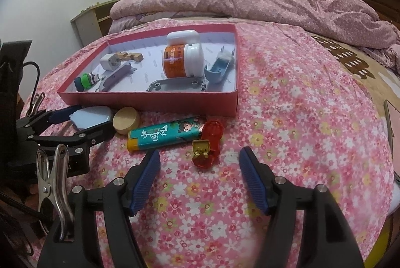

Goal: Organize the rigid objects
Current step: 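Grasp the light blue correction tape with the left gripper while the right grasps the red toy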

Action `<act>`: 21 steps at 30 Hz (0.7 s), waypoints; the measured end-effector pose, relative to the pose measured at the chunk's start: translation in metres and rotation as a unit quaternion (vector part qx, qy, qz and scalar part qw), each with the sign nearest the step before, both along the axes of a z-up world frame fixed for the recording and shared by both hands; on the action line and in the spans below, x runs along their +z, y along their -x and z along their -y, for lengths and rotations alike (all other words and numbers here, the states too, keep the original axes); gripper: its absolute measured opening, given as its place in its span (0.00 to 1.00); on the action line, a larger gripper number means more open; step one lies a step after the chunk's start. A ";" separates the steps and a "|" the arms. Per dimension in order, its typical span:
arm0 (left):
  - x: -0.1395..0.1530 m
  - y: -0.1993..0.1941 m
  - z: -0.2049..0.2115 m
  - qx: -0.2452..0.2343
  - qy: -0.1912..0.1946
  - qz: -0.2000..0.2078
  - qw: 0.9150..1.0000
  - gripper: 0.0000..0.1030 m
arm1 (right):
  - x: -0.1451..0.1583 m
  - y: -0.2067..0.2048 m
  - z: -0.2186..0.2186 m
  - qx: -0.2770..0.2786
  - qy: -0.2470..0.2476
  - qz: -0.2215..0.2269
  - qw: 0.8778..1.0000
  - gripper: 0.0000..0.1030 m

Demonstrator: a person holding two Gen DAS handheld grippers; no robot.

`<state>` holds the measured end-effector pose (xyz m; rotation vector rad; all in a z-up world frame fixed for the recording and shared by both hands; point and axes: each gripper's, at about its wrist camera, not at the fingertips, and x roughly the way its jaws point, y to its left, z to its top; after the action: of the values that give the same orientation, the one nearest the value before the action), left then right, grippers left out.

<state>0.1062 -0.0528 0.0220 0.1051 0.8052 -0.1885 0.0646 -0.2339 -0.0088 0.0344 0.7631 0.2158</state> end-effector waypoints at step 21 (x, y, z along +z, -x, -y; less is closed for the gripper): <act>0.026 0.022 -0.016 -0.020 0.054 -0.004 0.998 0.85 | 0.005 -0.011 0.020 -0.023 -0.031 -0.011 0.999 0.21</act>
<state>0.0846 -0.0366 0.0476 0.0180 0.7994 -0.2709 0.0755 -0.2542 -0.0039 0.1126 0.7758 0.1961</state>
